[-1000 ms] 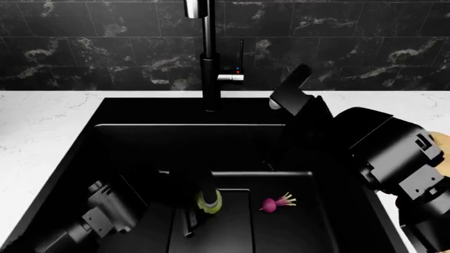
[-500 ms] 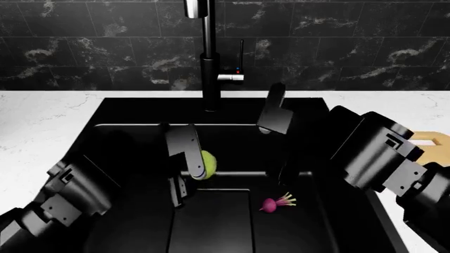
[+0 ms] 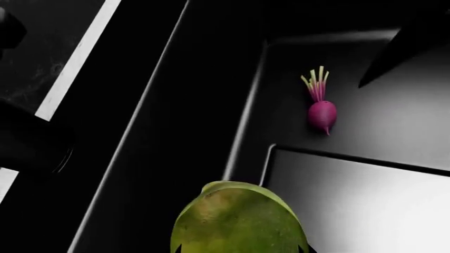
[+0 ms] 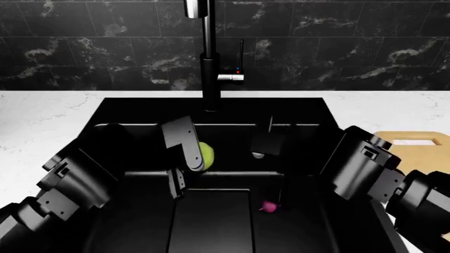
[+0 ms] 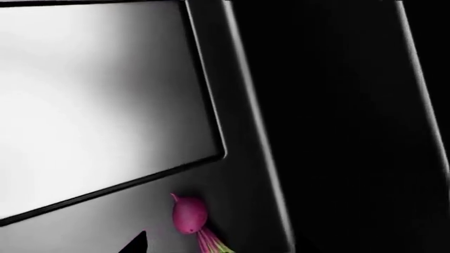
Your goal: Pick the vegetables from the sink and place them on the cutting board.
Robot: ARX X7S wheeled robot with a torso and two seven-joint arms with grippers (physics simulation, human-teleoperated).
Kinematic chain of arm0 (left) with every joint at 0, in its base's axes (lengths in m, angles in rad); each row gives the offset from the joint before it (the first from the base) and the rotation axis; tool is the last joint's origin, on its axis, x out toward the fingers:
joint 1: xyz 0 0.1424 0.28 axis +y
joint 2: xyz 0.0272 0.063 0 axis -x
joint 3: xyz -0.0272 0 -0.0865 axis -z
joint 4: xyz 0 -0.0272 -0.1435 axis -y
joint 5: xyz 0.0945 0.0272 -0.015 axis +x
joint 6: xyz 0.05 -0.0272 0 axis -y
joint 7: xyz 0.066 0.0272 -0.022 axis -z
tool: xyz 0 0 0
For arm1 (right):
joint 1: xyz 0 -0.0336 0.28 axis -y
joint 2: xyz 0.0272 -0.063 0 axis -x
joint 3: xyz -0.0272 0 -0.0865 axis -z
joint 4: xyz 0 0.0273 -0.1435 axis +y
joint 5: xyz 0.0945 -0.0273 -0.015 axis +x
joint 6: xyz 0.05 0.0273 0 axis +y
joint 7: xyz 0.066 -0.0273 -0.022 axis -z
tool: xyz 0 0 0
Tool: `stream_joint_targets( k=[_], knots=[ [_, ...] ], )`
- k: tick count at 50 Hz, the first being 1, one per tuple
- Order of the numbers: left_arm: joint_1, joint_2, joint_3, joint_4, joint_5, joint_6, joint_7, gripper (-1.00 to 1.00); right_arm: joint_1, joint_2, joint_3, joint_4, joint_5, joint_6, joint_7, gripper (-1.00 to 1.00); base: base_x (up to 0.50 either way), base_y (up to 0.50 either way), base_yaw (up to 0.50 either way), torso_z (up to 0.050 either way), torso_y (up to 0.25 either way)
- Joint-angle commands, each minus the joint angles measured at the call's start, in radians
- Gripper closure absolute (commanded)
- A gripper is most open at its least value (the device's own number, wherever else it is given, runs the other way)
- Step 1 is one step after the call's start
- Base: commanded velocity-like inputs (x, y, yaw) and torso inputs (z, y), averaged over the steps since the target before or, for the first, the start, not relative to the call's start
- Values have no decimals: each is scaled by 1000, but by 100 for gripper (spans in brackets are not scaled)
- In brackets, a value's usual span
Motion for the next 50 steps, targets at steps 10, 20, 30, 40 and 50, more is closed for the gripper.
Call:
stream_joint_targets(
  k=[10, 20, 30, 40, 50],
  knots=[
    [-5, 6, -2, -25, -14, 2, -5, 100, -43, -31, -24, 83, 16, -45, -48, -100, 0, 0, 0, 0, 0],
    [1, 10, -1, -34, -18, 7, -5, 100, -63, -70, -25, 194, 17, -108, -76, -100, 0, 0, 0, 0, 0],
    [5, 8, -2, -27, -24, -2, -7, 100, -86, -113, -12, 355, 8, -194, -82, -100, 0, 0, 0, 0, 0],
    [11, 14, 2, -17, -30, -9, -8, 100, -114, -130, 4, 464, 8, -260, -75, -100, 0, 0, 0, 0, 0],
    [3, 21, 10, -17, -26, -16, -8, 100, -136, -163, 15, 560, 10, -321, -84, -100, 0, 0, 0, 0, 0]
  ],
)
